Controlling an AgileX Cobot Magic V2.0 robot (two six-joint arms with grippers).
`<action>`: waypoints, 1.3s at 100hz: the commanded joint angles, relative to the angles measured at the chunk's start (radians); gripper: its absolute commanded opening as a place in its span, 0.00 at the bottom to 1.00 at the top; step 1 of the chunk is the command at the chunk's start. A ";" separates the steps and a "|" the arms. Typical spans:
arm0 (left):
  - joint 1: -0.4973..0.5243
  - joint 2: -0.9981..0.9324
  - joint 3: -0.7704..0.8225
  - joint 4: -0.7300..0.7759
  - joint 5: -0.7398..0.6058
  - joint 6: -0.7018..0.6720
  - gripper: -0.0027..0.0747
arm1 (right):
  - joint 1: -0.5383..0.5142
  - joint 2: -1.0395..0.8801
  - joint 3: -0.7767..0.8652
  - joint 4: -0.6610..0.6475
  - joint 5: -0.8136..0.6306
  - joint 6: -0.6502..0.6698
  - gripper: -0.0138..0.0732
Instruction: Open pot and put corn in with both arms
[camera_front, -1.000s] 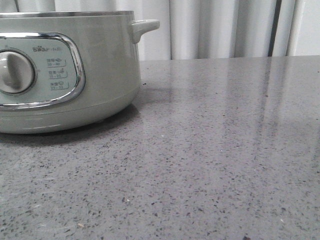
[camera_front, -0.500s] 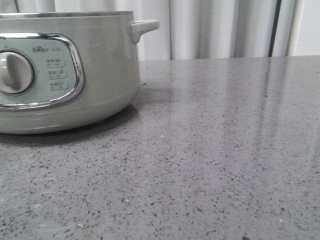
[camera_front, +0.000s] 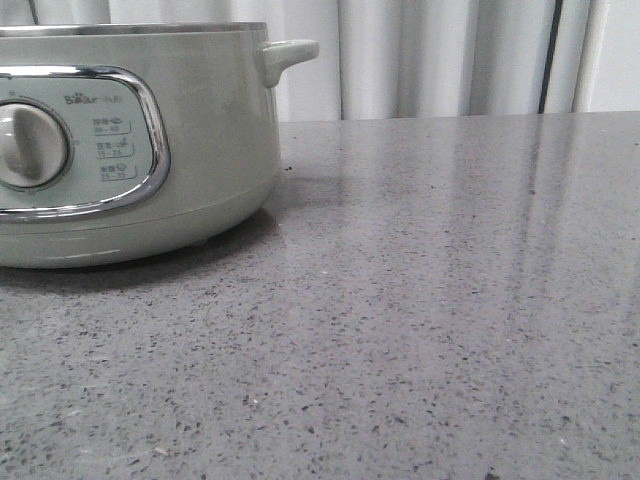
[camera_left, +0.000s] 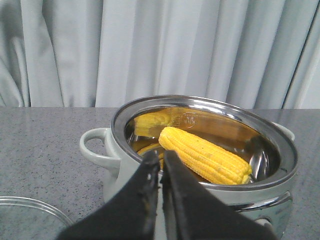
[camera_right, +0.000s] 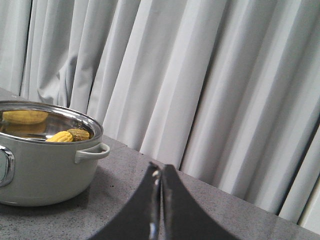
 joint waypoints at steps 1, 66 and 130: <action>-0.008 0.007 -0.034 -0.014 -0.067 -0.002 0.01 | -0.007 0.017 -0.020 -0.017 -0.082 0.002 0.10; -0.006 -0.296 0.411 0.182 -0.108 -0.016 0.01 | -0.007 0.017 -0.020 -0.017 -0.082 0.002 0.10; -0.006 -0.289 0.501 0.169 -0.071 -0.016 0.01 | -0.007 0.017 -0.020 -0.017 -0.082 0.002 0.10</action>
